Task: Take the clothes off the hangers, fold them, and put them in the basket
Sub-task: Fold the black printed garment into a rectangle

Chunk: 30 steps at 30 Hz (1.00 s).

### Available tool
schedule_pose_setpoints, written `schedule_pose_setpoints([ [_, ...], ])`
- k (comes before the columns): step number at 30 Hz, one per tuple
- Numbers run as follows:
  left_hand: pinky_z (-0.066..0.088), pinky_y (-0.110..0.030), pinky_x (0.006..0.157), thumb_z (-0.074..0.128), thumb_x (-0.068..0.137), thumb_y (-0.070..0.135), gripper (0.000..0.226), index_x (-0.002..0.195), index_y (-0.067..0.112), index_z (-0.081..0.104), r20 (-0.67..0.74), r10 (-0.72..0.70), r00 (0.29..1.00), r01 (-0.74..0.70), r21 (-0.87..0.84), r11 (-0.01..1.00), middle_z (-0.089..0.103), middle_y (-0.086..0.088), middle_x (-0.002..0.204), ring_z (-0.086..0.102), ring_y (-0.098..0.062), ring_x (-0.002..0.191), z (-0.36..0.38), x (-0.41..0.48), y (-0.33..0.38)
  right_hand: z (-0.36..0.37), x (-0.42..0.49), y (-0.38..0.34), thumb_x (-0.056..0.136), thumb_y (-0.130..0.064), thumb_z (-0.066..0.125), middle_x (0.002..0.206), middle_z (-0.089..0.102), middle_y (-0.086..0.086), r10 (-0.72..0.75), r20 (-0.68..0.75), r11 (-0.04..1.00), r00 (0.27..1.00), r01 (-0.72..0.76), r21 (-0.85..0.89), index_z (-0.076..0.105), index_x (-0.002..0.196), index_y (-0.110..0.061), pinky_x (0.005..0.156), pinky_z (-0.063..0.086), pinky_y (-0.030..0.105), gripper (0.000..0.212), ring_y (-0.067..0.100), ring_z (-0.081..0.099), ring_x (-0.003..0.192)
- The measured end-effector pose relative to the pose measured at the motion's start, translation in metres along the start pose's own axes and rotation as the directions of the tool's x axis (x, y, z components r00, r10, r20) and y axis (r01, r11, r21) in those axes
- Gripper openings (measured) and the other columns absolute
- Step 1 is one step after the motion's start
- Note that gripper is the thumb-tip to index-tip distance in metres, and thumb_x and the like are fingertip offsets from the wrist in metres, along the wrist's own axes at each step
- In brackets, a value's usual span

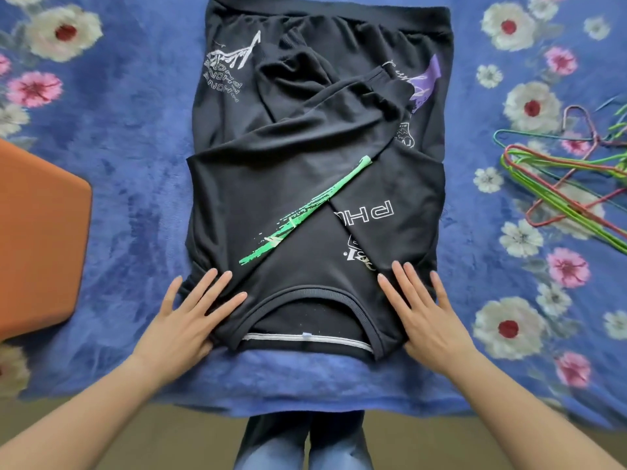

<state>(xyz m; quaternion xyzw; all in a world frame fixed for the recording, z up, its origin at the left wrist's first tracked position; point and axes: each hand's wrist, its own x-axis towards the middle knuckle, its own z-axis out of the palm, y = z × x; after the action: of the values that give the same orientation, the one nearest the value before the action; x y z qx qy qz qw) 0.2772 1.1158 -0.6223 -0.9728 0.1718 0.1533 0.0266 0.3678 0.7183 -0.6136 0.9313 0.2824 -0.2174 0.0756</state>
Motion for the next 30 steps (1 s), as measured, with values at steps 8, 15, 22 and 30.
schedule_pose_setpoints([
  [8,0.037,-0.034,0.053,0.025,0.074,0.027,0.026,0.061,0.015,0.044,0.12,-0.117,0.986,0.14,-0.199,0.97,0.064,-0.008,0.071,0.063,-0.034,0.071,-0.055,0.067,-0.005,-0.06,0.06,0.007,0.078,0.0,0.046,0.126,0.064,0.006,0.187,0.166,0.893,0.968,-0.238,0.382,0.062,0.124,-0.021,0.091,0.046,0.037,0.053,0.03,0.056,0.117],
  [15,0.041,-0.03,0.064,0.039,0.085,0.028,0.029,0.068,0.01,0.054,0.583,-0.046,0.811,0.17,-0.16,0.972,0.064,-0.014,0.085,0.055,-0.032,0.08,-0.1,0.088,0.016,-0.082,0.047,0.035,0.071,0.0,0.043,0.07,0.062,0.008,0.079,0.449,0.817,0.89,-0.316,0.482,0.056,0.073,-0.004,0.065,0.043,0.032,0.014,0.026,0.055,0.074],
  [22,0.031,-0.021,0.052,0.043,0.092,0.023,0.034,0.091,-0.001,0.066,0.886,0.284,0.367,0.347,-0.414,0.842,0.06,-0.021,0.091,0.046,-0.02,0.067,-0.102,0.035,0.055,-0.079,-0.002,0.024,0.064,-0.01,0.056,0.077,0.056,-0.001,-0.109,0.873,0.866,0.475,-0.386,0.318,0.057,0.08,-0.017,0.051,0.034,0.022,0.017,0.016,0.049,0.069],
  [30,0.025,-0.04,0.06,0.063,0.063,0.033,0.03,0.042,0.019,0.047,0.699,-0.045,0.714,0.649,-0.637,0.416,0.038,-0.003,0.048,0.03,-0.023,0.062,-0.148,0.118,-0.036,-0.139,0.065,0.08,0.042,-0.016,0.045,0.056,0.051,0.001,0.115,0.623,0.678,0.773,-0.52,0.52,0.06,0.066,-0.009,0.051,0.033,0.023,0.029,0.017,0.047,0.053],
])
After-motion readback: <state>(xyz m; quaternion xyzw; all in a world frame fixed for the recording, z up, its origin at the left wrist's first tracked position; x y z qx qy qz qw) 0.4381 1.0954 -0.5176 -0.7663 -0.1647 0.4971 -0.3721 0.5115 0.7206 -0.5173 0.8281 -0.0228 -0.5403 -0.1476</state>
